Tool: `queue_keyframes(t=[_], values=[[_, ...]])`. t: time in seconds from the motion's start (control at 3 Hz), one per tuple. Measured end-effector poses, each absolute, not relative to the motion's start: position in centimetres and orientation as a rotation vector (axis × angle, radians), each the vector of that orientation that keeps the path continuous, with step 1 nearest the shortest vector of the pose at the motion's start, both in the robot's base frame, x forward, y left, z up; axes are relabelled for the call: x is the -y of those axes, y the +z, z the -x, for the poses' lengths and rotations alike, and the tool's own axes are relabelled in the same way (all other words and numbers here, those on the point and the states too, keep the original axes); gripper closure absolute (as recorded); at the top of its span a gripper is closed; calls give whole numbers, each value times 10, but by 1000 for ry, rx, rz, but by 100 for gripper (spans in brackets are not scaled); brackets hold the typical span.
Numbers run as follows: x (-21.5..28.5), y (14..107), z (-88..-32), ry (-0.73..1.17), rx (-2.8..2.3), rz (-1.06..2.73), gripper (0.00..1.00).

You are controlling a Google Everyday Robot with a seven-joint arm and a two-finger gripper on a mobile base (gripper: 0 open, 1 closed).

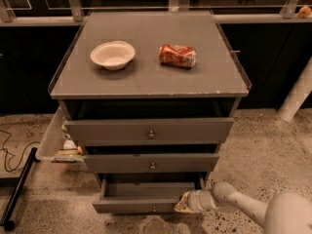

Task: Close bottom drawer

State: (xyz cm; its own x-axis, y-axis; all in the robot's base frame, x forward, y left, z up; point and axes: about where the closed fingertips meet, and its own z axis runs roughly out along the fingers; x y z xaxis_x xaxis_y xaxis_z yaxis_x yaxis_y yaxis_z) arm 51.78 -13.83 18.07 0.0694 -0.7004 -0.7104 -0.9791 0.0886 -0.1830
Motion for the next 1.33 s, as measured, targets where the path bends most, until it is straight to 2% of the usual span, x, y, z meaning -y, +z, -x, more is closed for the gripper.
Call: queue_keyframes(t=[0.33,0.67,1.33], values=[[138,180,-518,520,-1692,1673,89],[145,175,-540,481,-1723,1669,86],[145,175,-539,481,-1723,1669,39]])
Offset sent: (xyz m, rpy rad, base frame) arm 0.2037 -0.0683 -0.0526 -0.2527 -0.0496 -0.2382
